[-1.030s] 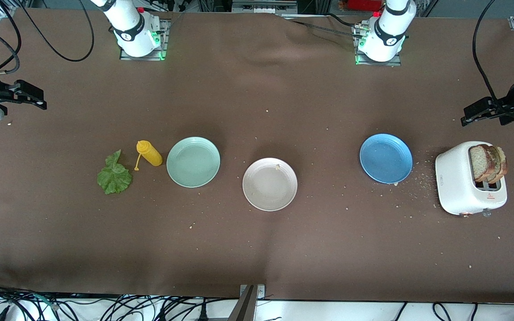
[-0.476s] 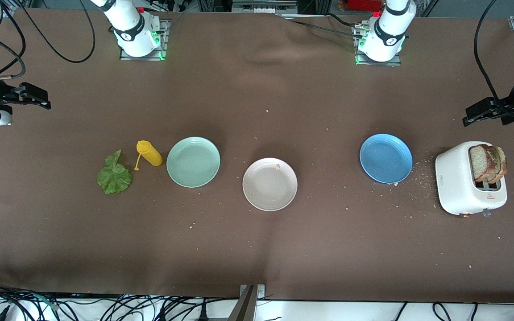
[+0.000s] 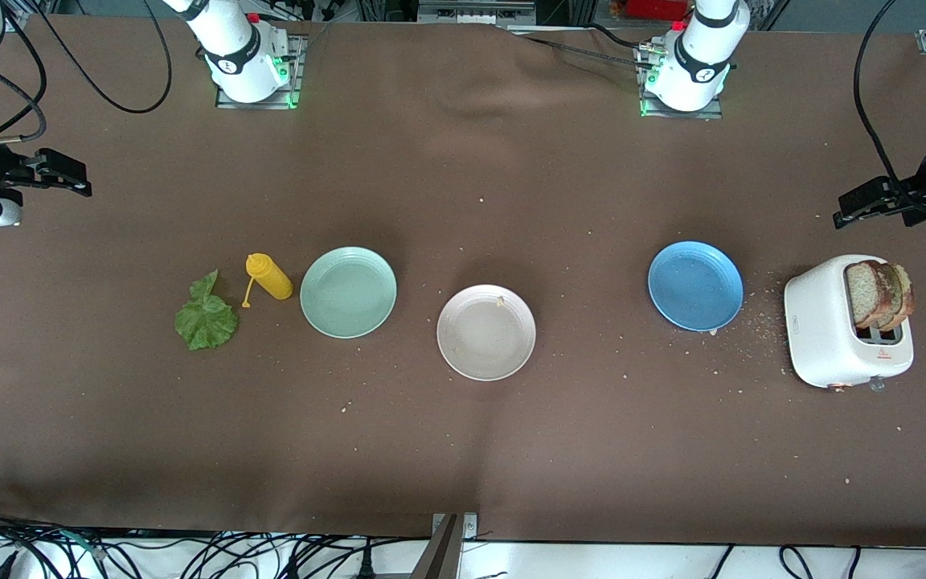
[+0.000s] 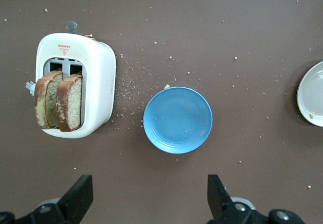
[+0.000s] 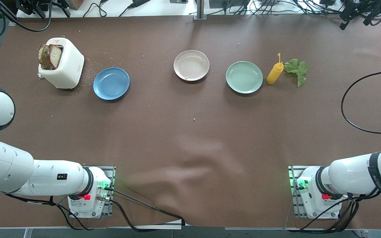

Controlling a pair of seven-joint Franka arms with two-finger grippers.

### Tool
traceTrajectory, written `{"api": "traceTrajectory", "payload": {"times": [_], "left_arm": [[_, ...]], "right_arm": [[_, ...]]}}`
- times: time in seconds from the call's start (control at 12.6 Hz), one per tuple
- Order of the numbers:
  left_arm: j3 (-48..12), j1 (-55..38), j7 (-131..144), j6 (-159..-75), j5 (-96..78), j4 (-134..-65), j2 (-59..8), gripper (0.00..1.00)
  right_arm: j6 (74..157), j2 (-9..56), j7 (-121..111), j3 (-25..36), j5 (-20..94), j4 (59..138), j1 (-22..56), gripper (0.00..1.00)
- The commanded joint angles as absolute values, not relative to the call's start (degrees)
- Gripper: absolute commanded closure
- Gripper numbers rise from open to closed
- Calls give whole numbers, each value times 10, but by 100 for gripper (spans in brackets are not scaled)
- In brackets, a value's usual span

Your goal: Make sandwich in beige plate with both arms

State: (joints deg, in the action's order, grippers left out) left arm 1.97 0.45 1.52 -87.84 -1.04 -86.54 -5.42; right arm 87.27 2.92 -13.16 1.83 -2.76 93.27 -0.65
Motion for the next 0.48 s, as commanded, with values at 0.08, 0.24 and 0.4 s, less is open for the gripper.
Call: {"api": "traceTrajectory", "payload": {"times": [0.08,0.24,0.4], "left_arm": [[18,11,2,-877,-29,-853,-60,0],[18,11,2,-877,-29,-853,-60,0],[18,11,2,-877,-29,-853,-60,0]], "right_arm": [[866,28,-126,19,-26,928,-4,0],[865,31,-125,19,-5,927,-4,0],[866,32,-124,19,-4,927,-4,0]]}}
